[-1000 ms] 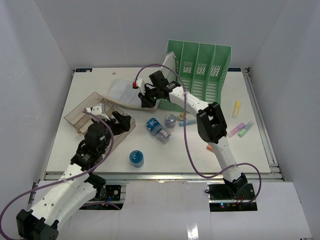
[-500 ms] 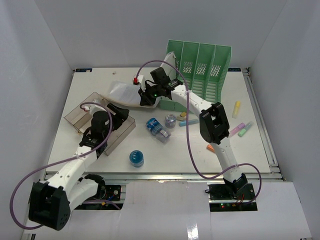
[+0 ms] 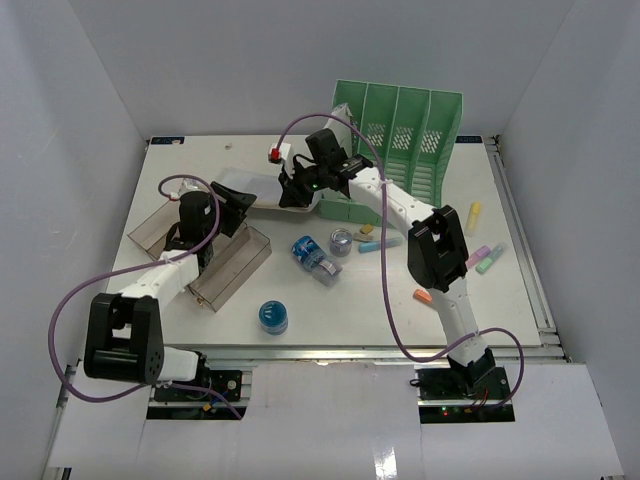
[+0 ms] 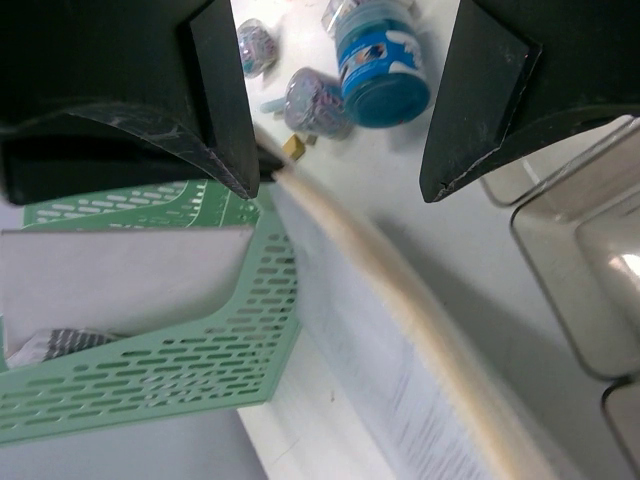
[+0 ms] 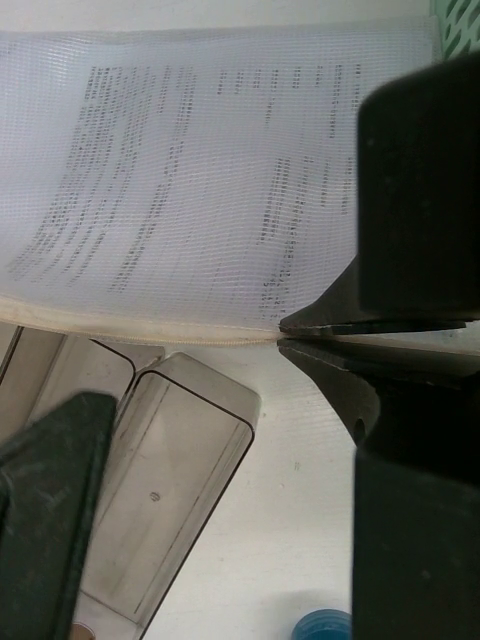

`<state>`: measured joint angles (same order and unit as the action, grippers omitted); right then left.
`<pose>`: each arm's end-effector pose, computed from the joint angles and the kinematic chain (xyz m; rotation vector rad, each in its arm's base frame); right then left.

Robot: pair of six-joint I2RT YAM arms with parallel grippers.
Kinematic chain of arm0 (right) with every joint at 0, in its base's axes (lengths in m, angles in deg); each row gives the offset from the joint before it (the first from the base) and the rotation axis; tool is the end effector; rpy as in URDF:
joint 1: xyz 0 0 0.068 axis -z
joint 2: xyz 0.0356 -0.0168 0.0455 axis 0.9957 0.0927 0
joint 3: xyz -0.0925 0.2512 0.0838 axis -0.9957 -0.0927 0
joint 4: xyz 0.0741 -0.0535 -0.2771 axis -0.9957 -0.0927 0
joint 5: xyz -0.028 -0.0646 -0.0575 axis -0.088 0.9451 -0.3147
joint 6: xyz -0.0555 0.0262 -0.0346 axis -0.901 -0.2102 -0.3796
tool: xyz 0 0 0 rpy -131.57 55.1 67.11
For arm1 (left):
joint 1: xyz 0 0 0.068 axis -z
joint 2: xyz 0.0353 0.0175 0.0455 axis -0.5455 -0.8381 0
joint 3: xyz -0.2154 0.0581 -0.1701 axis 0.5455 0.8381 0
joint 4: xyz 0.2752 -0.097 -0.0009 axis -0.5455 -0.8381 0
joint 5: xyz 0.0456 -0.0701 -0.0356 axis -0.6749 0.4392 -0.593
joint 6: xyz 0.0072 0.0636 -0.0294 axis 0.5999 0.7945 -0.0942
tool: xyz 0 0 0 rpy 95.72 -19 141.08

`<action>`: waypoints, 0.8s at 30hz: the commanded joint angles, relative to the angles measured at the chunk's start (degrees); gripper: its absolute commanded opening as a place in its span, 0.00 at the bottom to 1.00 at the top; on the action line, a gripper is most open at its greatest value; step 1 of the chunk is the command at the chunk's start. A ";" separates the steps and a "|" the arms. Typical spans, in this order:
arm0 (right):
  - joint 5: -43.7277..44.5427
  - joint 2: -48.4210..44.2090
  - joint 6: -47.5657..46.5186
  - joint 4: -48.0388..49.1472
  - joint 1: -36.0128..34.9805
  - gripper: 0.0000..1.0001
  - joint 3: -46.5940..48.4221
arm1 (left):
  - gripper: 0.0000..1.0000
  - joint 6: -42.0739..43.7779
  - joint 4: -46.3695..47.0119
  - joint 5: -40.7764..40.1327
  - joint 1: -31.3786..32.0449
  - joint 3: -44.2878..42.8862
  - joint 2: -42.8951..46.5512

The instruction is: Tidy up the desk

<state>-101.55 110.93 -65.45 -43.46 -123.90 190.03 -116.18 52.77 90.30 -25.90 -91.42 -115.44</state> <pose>0.4223 0.3875 0.2606 -1.4122 1.6700 0.8326 0.3318 -0.0486 0.2067 -0.8743 1.9233 -0.8585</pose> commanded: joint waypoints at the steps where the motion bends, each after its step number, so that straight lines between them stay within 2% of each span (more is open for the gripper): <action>1: -3.73 -4.31 1.44 2.21 0.09 0.10 -1.33 | 0.76 -2.03 2.75 2.57 -1.48 -4.99 -3.28; 9: -4.14 -6.26 1.70 3.00 0.11 0.10 -3.84 | 0.74 -4.97 -1.07 4.64 -4.84 -6.39 -8.40; 17: -4.90 -7.63 2.35 3.88 0.02 0.10 -5.85 | 0.74 -4.42 -4.44 5.56 -6.39 -11.25 -12.40; 21: -5.10 -8.99 2.04 4.60 0.02 0.10 -8.45 | 0.66 -3.41 -5.99 5.67 -6.60 -15.06 -15.26; 24: -5.57 -9.74 1.68 4.89 -0.05 0.10 -10.50 | 0.54 -3.13 -5.81 6.59 -6.63 -16.79 -16.35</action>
<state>-104.19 105.33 -63.95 -40.63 -123.90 181.92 -119.97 47.73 95.18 -32.18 -104.57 -131.20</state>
